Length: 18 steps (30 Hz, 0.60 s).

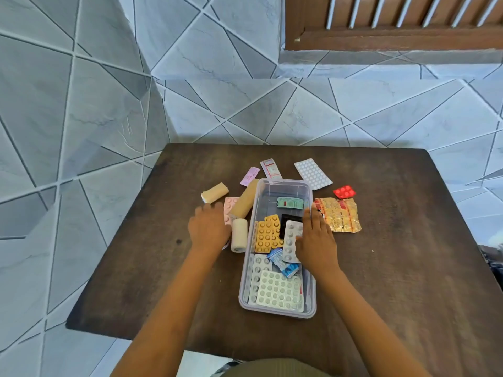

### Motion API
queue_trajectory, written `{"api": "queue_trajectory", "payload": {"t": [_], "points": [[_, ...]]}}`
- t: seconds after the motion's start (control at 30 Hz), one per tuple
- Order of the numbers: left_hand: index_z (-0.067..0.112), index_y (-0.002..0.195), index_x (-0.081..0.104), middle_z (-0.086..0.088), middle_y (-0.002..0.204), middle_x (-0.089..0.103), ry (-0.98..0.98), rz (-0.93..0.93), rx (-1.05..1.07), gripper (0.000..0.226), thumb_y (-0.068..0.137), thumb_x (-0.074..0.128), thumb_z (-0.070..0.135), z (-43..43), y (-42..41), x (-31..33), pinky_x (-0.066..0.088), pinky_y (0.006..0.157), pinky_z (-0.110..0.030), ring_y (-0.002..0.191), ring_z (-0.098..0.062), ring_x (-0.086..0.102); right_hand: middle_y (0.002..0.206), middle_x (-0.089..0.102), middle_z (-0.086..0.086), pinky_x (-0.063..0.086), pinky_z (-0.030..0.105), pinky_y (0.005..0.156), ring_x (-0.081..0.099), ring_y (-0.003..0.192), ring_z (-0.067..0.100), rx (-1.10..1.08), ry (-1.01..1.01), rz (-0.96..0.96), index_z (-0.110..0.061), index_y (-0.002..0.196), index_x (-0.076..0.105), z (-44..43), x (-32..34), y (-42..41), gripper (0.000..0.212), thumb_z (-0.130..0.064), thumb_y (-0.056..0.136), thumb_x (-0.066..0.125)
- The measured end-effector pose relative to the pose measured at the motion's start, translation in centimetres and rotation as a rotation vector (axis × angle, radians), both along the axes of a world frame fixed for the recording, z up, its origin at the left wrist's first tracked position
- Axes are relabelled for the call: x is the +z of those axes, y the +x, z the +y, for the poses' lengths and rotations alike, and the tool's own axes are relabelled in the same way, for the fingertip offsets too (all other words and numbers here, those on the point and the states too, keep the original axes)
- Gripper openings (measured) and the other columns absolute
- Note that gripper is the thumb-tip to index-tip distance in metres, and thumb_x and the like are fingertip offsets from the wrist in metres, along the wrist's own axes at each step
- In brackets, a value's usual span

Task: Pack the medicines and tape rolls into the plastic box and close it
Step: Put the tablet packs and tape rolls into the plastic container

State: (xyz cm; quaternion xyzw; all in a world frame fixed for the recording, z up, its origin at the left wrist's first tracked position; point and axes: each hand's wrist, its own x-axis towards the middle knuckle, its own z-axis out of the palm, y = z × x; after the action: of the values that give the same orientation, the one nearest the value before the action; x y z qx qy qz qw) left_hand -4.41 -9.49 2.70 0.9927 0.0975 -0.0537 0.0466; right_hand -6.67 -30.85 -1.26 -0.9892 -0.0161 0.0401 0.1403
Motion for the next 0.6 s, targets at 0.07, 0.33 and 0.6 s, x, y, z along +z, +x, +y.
{"api": "queue_trajectory", "payload": {"t": [0.07,0.33,0.6], "points": [[0.019,0.134,0.041,-0.012,0.134,0.046,-0.07,0.216,0.055,0.059,0.082,0.064,0.032,1.1,0.0,-0.9,0.048,0.093,-0.042,0.122,-0.032,0.047,0.157,0.008,0.017,0.014,0.039,0.119,0.011,0.146,0.03,-0.005,-0.007,-0.005,-0.004,0.147,0.009,0.0,0.0,-0.2,0.068,-0.019,0.092,0.046],[0.019,0.123,0.05,-0.012,0.121,0.059,-0.235,0.199,0.069,0.049,0.077,0.069,0.024,1.9,-0.1,-1.7,0.05,0.076,-0.034,0.104,-0.028,0.059,0.15,0.034,0.01,0.017,0.036,0.118,0.026,0.142,0.024,0.301,0.157,-0.062,-0.011,0.14,0.032,5.7,3.2,1.6,0.054,-0.027,0.092,0.05],[0.023,0.129,0.048,-0.01,0.125,0.057,-0.28,0.109,0.11,0.056,0.077,0.069,0.026,5.5,-0.1,-1.7,0.051,0.086,-0.036,0.11,-0.028,0.057,0.153,0.024,0.018,-0.001,0.043,0.119,0.012,0.144,0.035,0.442,-0.464,0.208,-0.004,0.144,0.02,13.5,0.4,4.2,0.083,-0.039,0.082,0.064]]}}
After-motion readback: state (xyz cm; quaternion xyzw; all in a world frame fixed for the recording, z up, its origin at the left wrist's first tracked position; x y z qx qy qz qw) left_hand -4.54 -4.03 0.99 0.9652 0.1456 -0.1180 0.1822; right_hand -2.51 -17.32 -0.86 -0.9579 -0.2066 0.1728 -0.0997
